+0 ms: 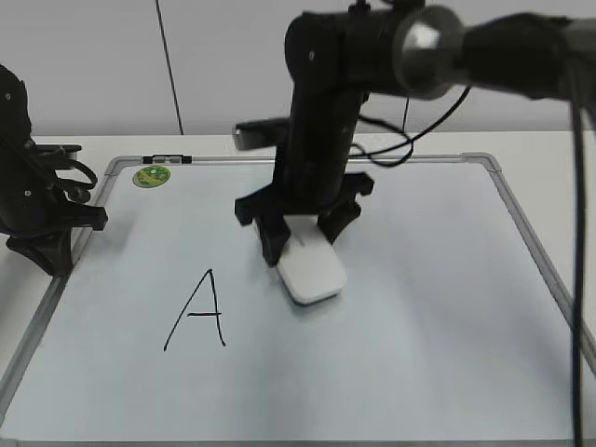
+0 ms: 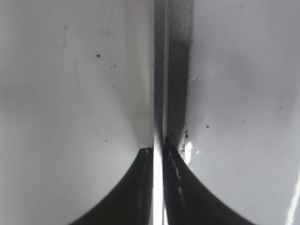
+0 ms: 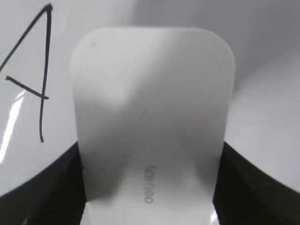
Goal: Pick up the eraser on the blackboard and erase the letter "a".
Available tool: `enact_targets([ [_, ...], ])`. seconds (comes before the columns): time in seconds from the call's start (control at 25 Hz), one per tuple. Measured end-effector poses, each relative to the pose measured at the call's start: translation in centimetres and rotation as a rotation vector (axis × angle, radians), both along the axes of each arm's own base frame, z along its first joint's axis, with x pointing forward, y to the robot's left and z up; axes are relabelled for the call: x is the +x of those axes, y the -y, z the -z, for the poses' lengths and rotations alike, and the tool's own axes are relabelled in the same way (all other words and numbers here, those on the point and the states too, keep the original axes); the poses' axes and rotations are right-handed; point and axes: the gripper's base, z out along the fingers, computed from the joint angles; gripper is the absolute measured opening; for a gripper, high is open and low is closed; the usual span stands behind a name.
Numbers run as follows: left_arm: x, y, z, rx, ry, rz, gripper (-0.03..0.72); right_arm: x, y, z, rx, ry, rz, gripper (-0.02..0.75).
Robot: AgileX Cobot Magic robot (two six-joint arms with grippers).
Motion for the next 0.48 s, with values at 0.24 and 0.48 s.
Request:
enact_targets([
  [0.24, 0.0, 0.0, 0.0, 0.000, 0.000, 0.000, 0.041, 0.9, 4.7, -6.2, -0.026, 0.169, 0.131, 0.525],
  [0.48, 0.0, 0.0, 0.0, 0.000, 0.000, 0.000, 0.041, 0.9, 12.2, -6.5, -0.070, 0.125, 0.298, 0.525],
])
